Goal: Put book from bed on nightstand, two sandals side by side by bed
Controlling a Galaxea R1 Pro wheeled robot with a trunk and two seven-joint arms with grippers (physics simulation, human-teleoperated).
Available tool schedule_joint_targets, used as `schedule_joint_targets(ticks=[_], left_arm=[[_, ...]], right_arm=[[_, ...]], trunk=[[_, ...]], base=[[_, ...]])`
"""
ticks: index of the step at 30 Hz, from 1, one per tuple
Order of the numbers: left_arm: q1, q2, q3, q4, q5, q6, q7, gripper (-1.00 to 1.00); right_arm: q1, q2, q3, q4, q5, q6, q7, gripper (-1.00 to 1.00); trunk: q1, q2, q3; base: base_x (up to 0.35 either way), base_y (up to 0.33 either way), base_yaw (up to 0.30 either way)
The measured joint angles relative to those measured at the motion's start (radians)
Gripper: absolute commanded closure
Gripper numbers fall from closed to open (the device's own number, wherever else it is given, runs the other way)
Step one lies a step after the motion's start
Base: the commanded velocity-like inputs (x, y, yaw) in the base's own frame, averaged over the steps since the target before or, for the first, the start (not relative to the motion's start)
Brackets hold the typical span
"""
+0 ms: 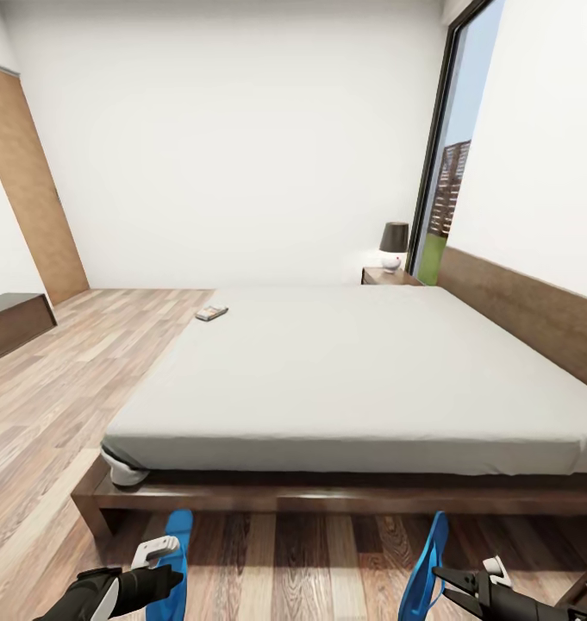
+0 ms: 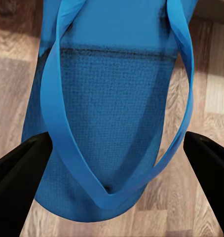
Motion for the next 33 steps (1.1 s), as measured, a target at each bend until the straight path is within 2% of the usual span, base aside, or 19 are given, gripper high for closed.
schedule_joint_targets(ticks=[33], left_arm=[[0.000, 0.000, 0.001, 0.000, 0.000, -0.003, 0.004, 1.00]], right_arm=[[0.000, 0.000, -0.001, -0.001, 0.001, -0.003, -0.003, 1.00]], trunk=[[0.127, -0.231, -0.103]], base=[[0.000, 0.000, 0.000]])
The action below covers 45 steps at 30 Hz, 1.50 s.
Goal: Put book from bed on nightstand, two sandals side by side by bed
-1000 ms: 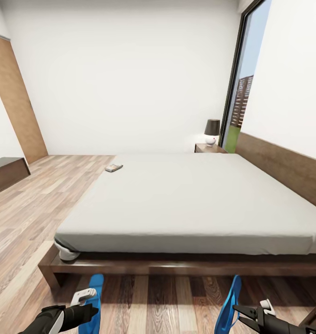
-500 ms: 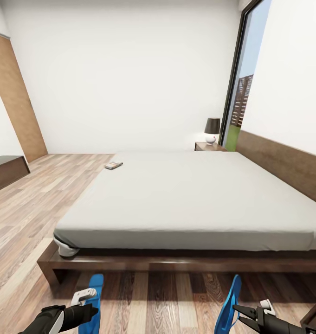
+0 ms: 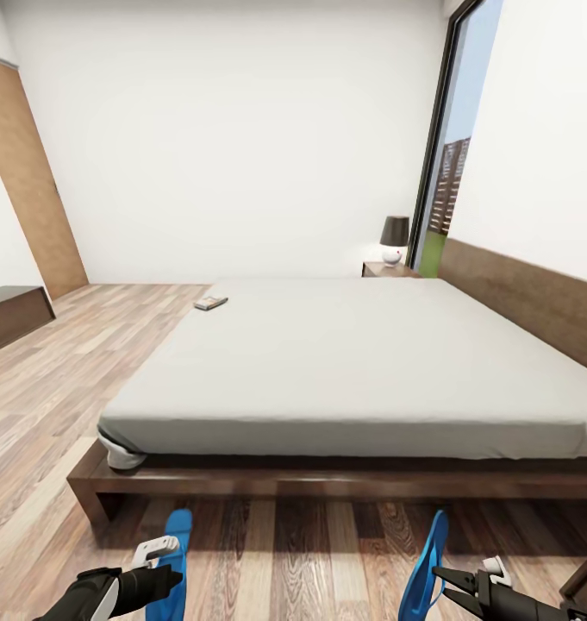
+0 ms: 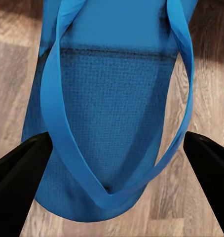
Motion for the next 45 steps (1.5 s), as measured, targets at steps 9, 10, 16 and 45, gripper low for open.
schedule_joint_targets(ticks=[9, 10, 16, 45], left_arm=[[0.000, 0.000, 0.000, 0.000, 0.000, 0.000, 0.000, 1.00], [0.000, 0.000, 0.000, 0.000, 0.000, 0.000, 0.000, 1.00], [0.000, 0.000, 0.000, 0.000, 0.000, 0.000, 0.000, 1.00], [0.000, 0.000, -0.001, 0.000, 0.000, 0.000, 0.000, 1.00]], right_arm=[[0.000, 0.000, 0.000, -0.001, 0.000, 0.000, 0.002, 1.00], [0.000, 0.000, 0.000, -0.001, 0.000, 0.000, 0.002, 1.00], [0.000, 0.000, 0.000, -0.001, 0.000, 0.000, 0.002, 1.00], [0.000, -0.001, 0.000, -0.001, -0.001, 0.001, 0.003, 1.00]], trunk=[[0.035, -0.063, -0.028], [0.038, -0.070, -0.031], [0.061, -0.112, -0.050], [0.156, -0.281, -0.145]], base=[[0.000, 0.000, 0.000], [0.000, 0.000, 0.000], [0.000, 0.000, 0.000], [0.000, 0.000, 0.000]])
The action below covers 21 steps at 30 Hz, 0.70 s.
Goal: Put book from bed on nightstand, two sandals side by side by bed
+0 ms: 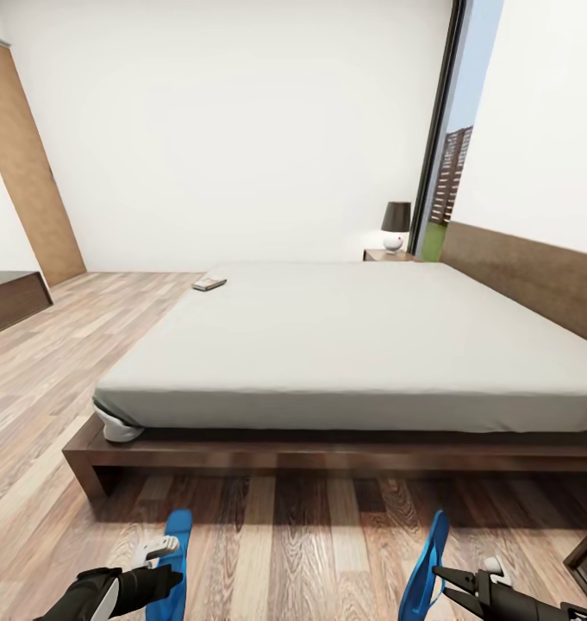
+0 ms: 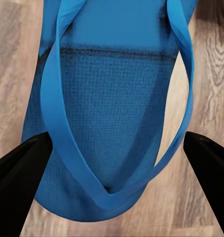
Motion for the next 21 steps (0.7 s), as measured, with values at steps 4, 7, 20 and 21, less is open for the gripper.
schedule_joint_targets(ticks=[4, 7, 20, 21], left_arm=[[0.001, -0.001, 0.000, 0.000, 0.000, -0.003, 0.001, 1.00], [0.001, -0.001, 0.000, 0.000, 0.000, -0.013, 0.001, 1.00], [0.003, -0.001, 0.001, 0.000, 0.000, -0.020, 0.002, 1.00], [0.003, -0.001, 0.001, 0.000, 0.000, -0.020, 0.001, 1.00]], right_arm=[[0.000, -0.001, 0.000, 0.000, -0.002, 0.002, 0.002, 1.00], [0.000, -0.001, 0.000, 0.000, -0.003, 0.002, 0.002, 1.00], [0.000, -0.001, 0.000, 0.000, -0.002, 0.002, 0.002, 1.00], [0.000, -0.001, -0.001, 0.000, -0.002, 0.002, 0.002, 1.00]], trunk=[[0.002, -0.001, -0.015], [0.003, -0.002, -0.027], [0.009, -0.005, -0.077], [0.009, -0.005, -0.081]], base=[[0.000, 0.000, 0.000], [0.000, 0.000, 0.000], [0.000, 0.000, 0.000], [0.000, 0.000, 0.000]])
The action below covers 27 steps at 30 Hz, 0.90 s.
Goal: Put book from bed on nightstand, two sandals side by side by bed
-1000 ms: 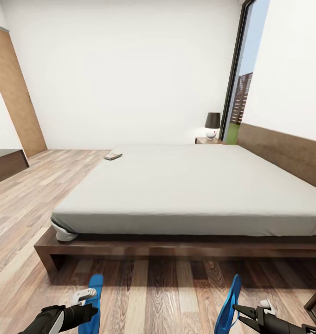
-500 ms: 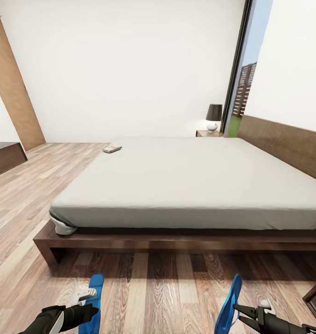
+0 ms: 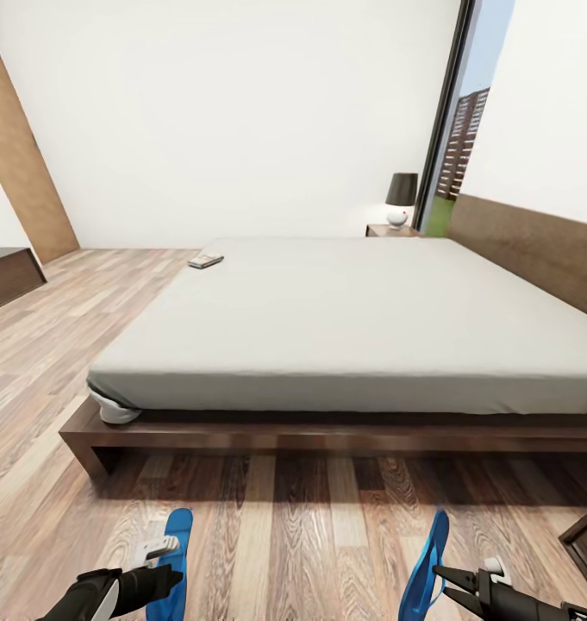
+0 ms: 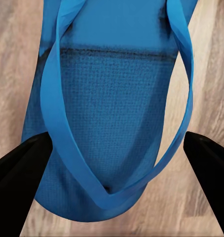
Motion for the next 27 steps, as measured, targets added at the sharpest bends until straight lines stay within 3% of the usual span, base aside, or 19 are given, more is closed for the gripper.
schedule_joint_targets(ticks=[10, 16, 19, 27], left_arm=[[0.000, 0.000, 0.000, 0.000, 0.000, 0.000, 0.000, 1.00], [0.000, 0.000, 0.000, 0.000, 0.000, 0.000, 0.000, 1.00], [0.000, 0.000, 0.000, 0.000, 0.000, 0.000, 0.000, 1.00], [0.000, 0.001, 0.001, 0.000, 0.001, 0.000, -0.001, 1.00]], right_arm=[[0.000, -0.006, -0.005, -0.005, -0.009, 0.003, 0.012, 1.00], [0.000, -0.006, -0.007, -0.008, -0.018, 0.001, 0.141, 1.00], [0.000, -0.006, -0.007, -0.008, -0.017, 0.000, 0.161, 1.00], [0.000, -0.006, -0.007, -0.008, -0.017, 0.000, 0.169, 1.00]], trunk=[[0.004, -0.002, -0.039], [0.007, -0.004, -0.062], [0.009, -0.004, -0.074], [0.008, -0.005, -0.074]], base=[[0.000, 0.000, 0.000], [0.000, 0.000, 0.000], [0.000, 0.000, 0.000], [0.000, 0.000, 0.000]])
